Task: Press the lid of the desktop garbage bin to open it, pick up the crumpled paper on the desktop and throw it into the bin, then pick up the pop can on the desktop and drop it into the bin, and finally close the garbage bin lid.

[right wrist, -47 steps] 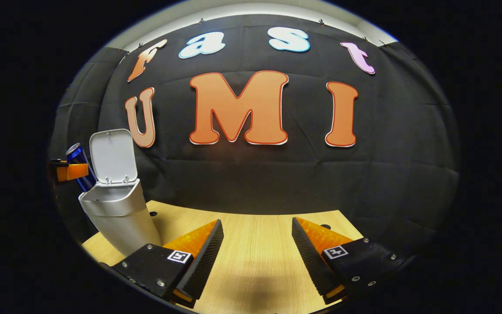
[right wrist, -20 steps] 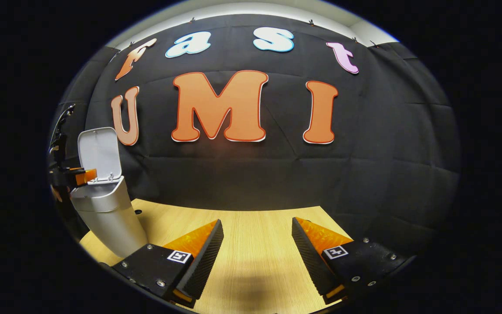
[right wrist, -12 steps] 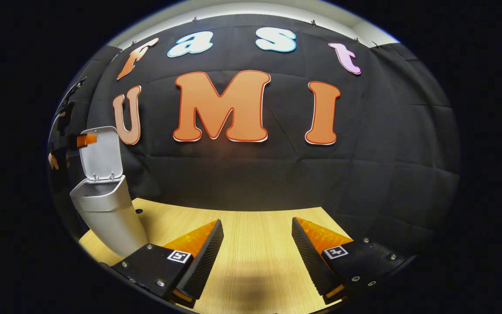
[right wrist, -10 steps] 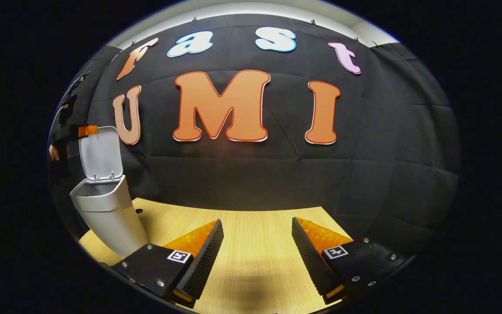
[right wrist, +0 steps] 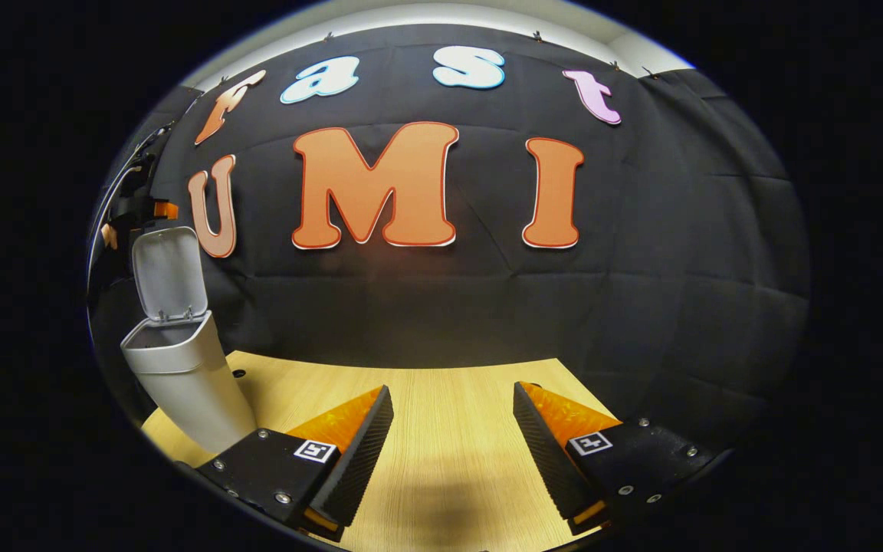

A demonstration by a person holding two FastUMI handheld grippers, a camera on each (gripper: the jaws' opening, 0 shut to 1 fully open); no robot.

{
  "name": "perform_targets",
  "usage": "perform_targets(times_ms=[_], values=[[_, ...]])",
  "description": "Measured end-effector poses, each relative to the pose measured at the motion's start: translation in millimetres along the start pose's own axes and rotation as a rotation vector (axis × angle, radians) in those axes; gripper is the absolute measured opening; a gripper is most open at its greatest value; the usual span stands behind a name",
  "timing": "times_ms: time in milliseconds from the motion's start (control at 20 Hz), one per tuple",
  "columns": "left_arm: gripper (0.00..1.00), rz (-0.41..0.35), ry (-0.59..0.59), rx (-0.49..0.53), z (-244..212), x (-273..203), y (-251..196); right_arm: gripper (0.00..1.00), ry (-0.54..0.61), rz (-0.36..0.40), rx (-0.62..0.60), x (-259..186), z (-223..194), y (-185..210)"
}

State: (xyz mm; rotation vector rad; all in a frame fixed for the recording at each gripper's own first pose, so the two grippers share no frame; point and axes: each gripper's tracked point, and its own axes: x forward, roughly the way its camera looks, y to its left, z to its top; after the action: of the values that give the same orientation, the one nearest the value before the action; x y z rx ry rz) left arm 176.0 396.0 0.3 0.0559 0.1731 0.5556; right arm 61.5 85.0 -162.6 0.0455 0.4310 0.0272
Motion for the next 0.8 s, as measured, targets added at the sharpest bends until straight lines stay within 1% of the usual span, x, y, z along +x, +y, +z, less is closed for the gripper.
perform_targets(times_ms=[50,100,150,250,300,600,700,800], values=[[0.94,0.013,0.003,0.013,-2,-2,2,0.94,-0.001,-0.002,-0.002,-1,1,-2],[0.95,0.000,-0.011,0.011,2,-1,-3,0.94,0.001,-0.003,-0.001,0,0,-4],[0.92,0.005,0.007,0.012,0,-6,-2,0.94,0.006,-0.002,0.002,1,-1,-5],[0.95,-0.001,0.011,0.040,-2,-13,-5,0.94,0.010,0.001,0.005,2,-2,-5],[0.94,-0.006,0.023,0.045,-6,-19,-9,0.94,0.008,0.006,0.005,9,2,-14],[0.94,-0.031,0.068,0.031,-19,-58,-19,0.94,0.006,0.049,-0.003,12,7,-5],[0.94,-0.041,0.092,0.027,-31,-69,-24,0.94,0.002,0.065,-0.006,13,9,-2],[0.94,-0.039,0.149,0.004,-58,-83,-26,0.94,0.001,0.080,-0.008,13,11,1]])
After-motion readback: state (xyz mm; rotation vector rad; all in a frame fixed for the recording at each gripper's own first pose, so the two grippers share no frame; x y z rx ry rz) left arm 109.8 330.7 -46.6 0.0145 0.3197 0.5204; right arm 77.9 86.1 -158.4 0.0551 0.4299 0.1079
